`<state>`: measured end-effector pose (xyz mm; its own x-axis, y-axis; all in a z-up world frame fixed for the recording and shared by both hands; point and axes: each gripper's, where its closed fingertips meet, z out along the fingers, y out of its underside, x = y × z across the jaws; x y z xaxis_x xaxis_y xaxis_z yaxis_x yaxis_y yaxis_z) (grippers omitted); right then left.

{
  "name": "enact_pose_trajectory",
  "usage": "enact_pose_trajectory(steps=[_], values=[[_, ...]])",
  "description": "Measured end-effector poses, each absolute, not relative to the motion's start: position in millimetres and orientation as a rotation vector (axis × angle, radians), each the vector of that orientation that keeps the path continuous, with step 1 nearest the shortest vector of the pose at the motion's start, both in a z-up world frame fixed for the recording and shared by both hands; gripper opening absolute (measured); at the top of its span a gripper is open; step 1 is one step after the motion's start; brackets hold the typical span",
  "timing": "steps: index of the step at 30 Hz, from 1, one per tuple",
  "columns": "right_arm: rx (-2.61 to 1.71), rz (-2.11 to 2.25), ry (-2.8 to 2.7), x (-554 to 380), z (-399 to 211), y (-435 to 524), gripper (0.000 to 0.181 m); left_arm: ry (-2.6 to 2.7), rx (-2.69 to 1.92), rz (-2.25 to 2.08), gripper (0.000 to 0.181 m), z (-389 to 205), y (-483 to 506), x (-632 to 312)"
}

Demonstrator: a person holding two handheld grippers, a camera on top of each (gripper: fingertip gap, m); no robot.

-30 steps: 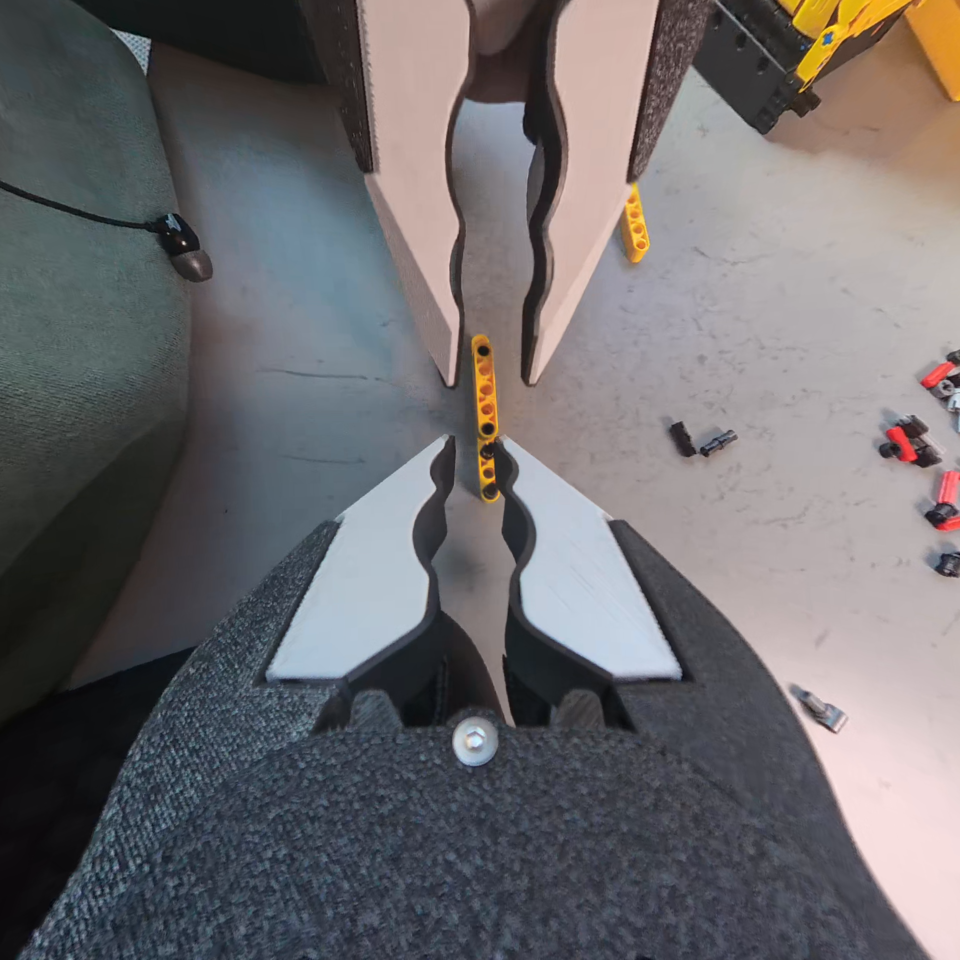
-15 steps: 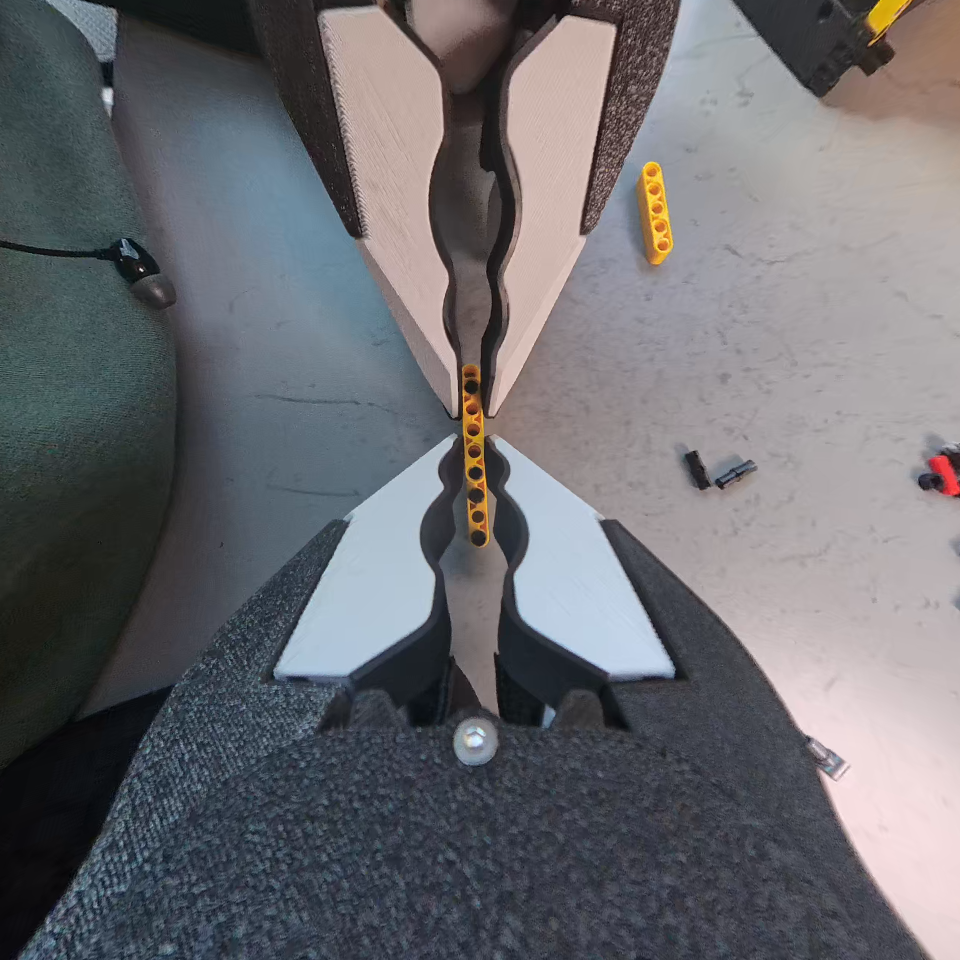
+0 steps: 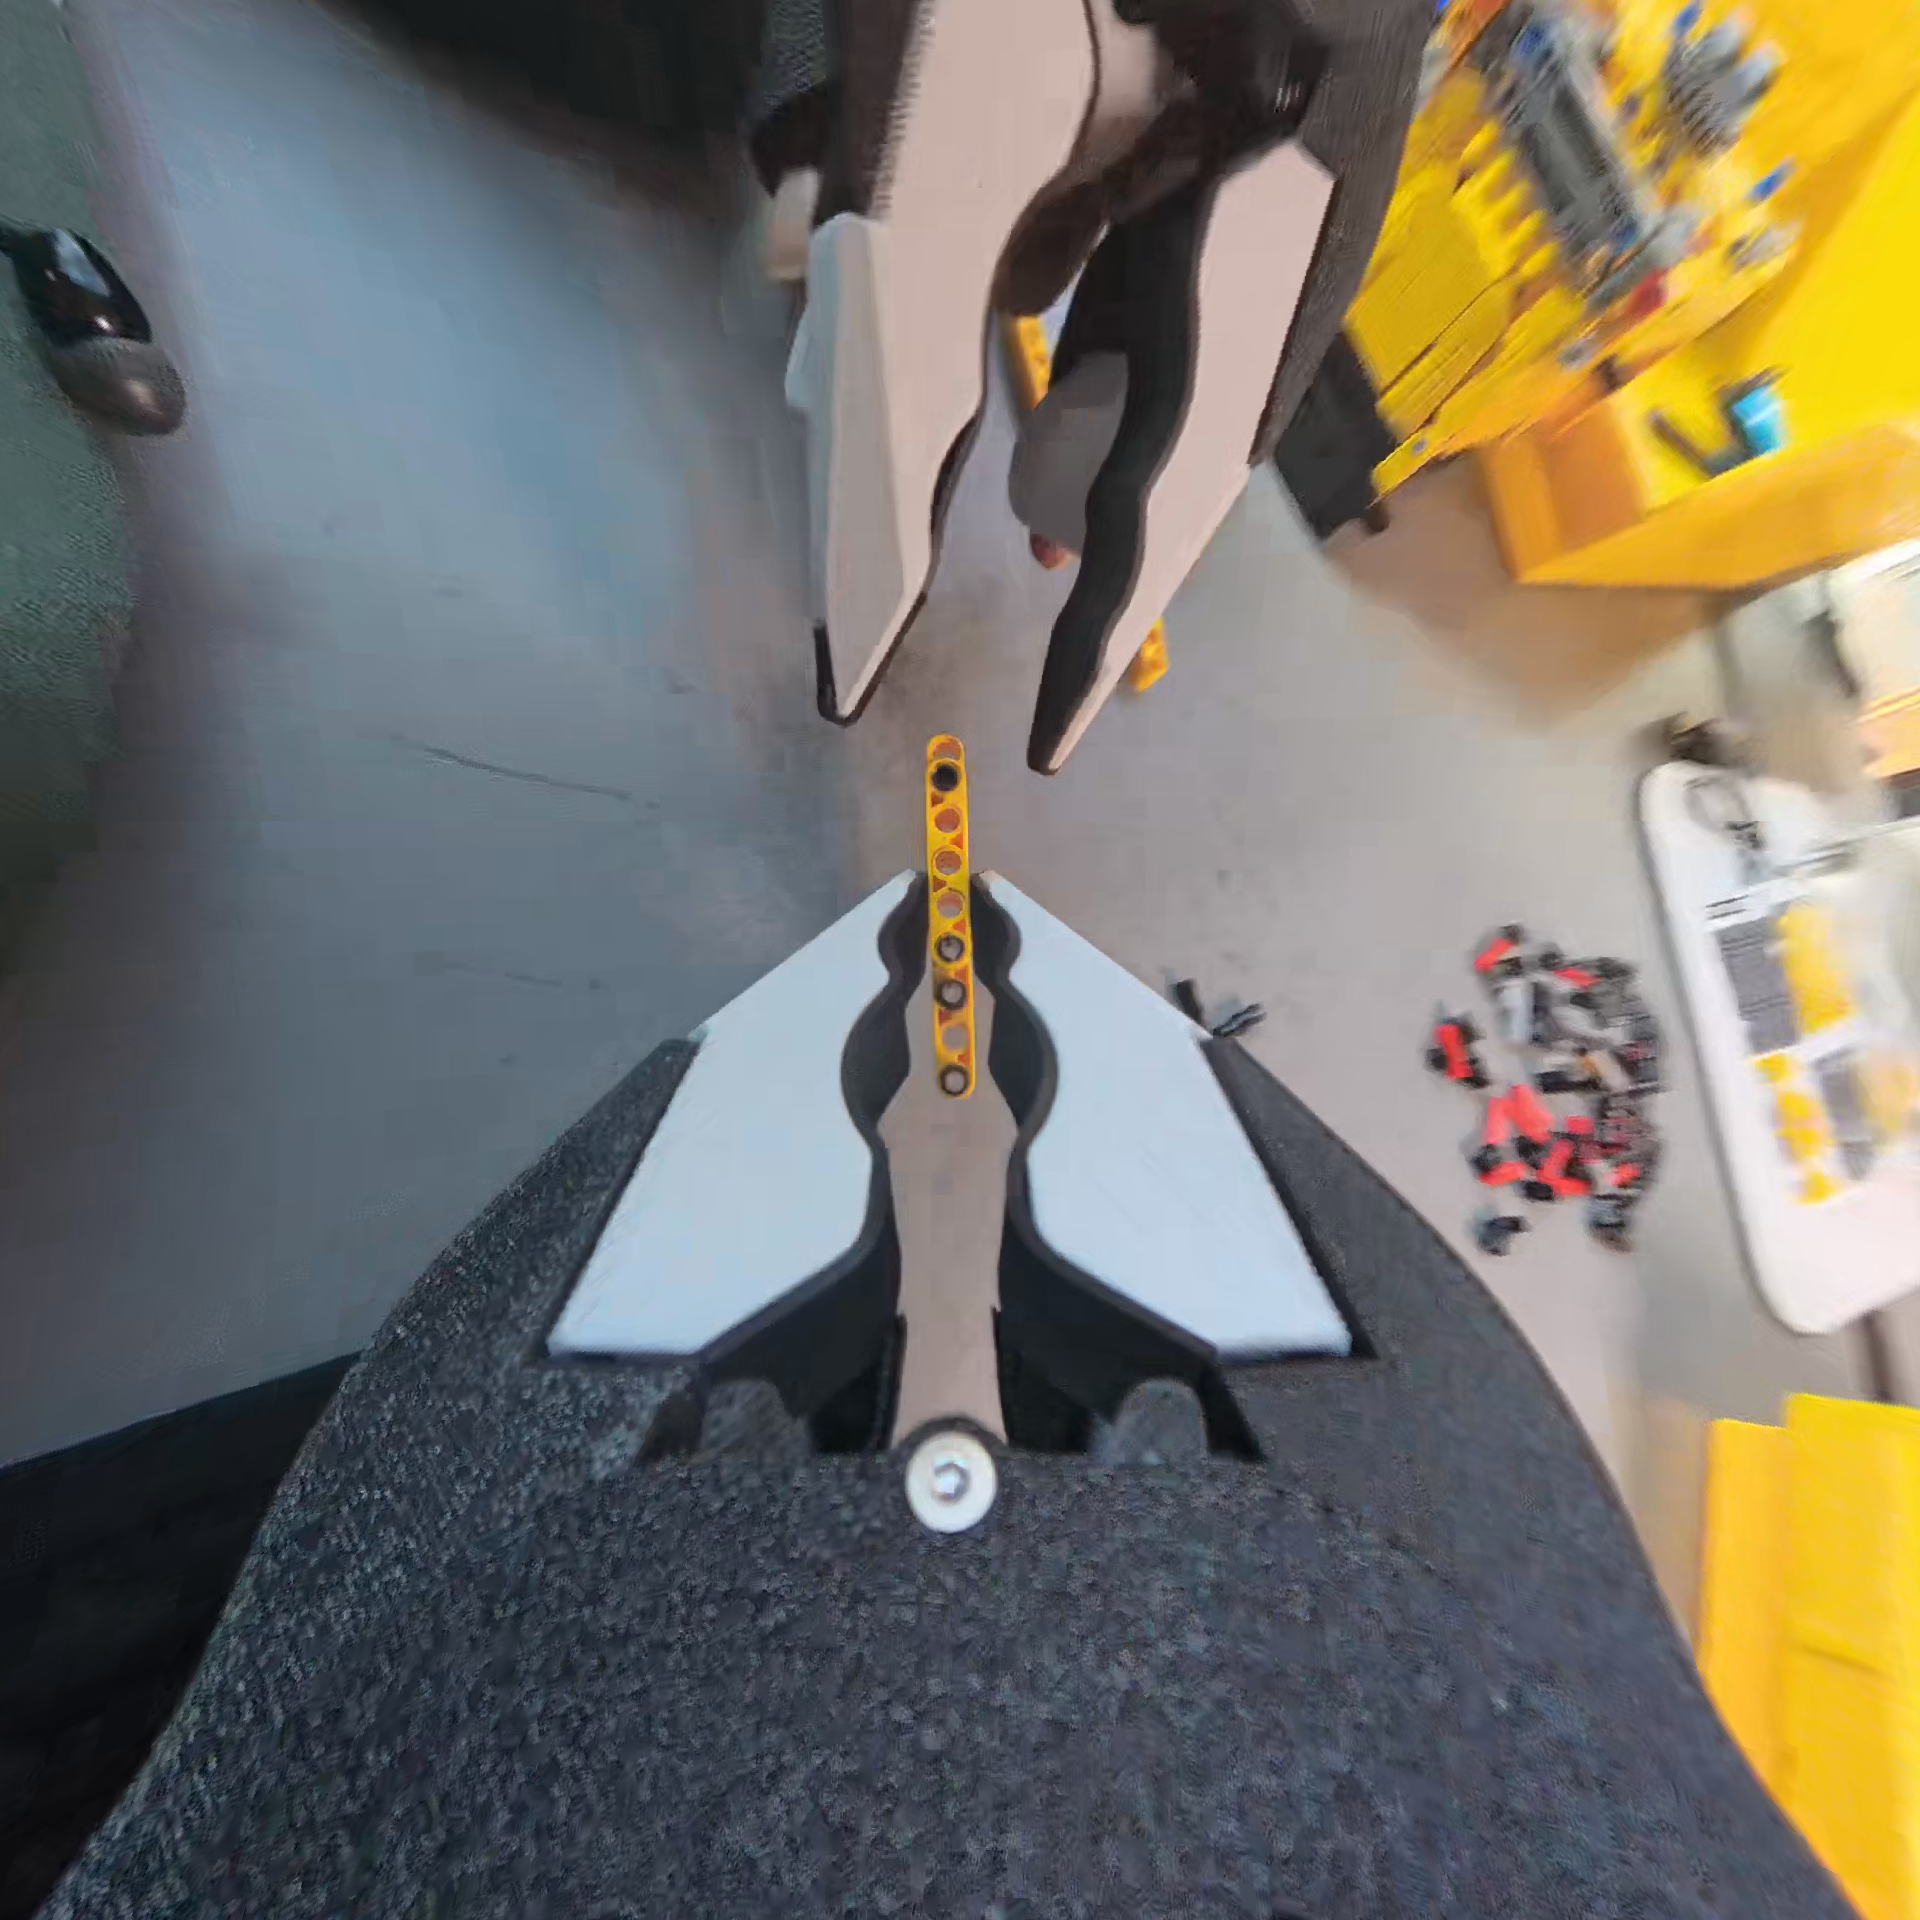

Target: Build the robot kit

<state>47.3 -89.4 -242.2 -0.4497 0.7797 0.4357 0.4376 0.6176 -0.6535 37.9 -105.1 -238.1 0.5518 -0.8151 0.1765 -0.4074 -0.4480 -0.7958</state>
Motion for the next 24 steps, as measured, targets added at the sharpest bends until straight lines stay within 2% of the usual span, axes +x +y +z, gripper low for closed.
enact_pose_trajectory(steps=[5, 8, 10, 12, 14, 16, 19, 21, 24], values=[[-0.491, 0.224, -1.820, 40, -199, -82, 0.007, 0.732, -1.957, -1.014, 0.039, -206, -97, 37], [-0.340, 0.108, -1.735, 36, -187, -86, 0.007, 0.712, -1.896, -1.010, 0.018, -195, -93, 42], [-0.308, 0.102, -1.721, 36, -186, -89, 0.006, 0.766, -1.893, -0.910, 0.016, -197, -92, 41], [-0.381, 0.205, -1.732, 36, -187, -89, 0.008, 0.845, -1.865, -0.741, 0.016, -197, -91, 38], [-0.575, 0.428, -1.770, 38, -183, -87, 0.024, 0.932, -1.824, -0.569, 0.016, -199, -91, 36], [-0.760, 0.619, -1.802, 38, -175, -83, 0.031, 0.998, -1.786, -0.434, 0.016, -200, -90, 35], [-0.875, 0.719, -1.903, 36, -179, -85, 0.035, 1.066, -1.734, -0.331, 0.016, -198, -91, 39], [-0.878, 0.695, -1.980, 34, -188, -88, 0.019, 1.086, -1.717, -0.275, 0.016, -197, -90, 39], [-0.865, 0.700, -2.030, 32, -192, -92, 0.015, 1.108, -1.709, -0.243, 0.016, -200, -92, 37]])
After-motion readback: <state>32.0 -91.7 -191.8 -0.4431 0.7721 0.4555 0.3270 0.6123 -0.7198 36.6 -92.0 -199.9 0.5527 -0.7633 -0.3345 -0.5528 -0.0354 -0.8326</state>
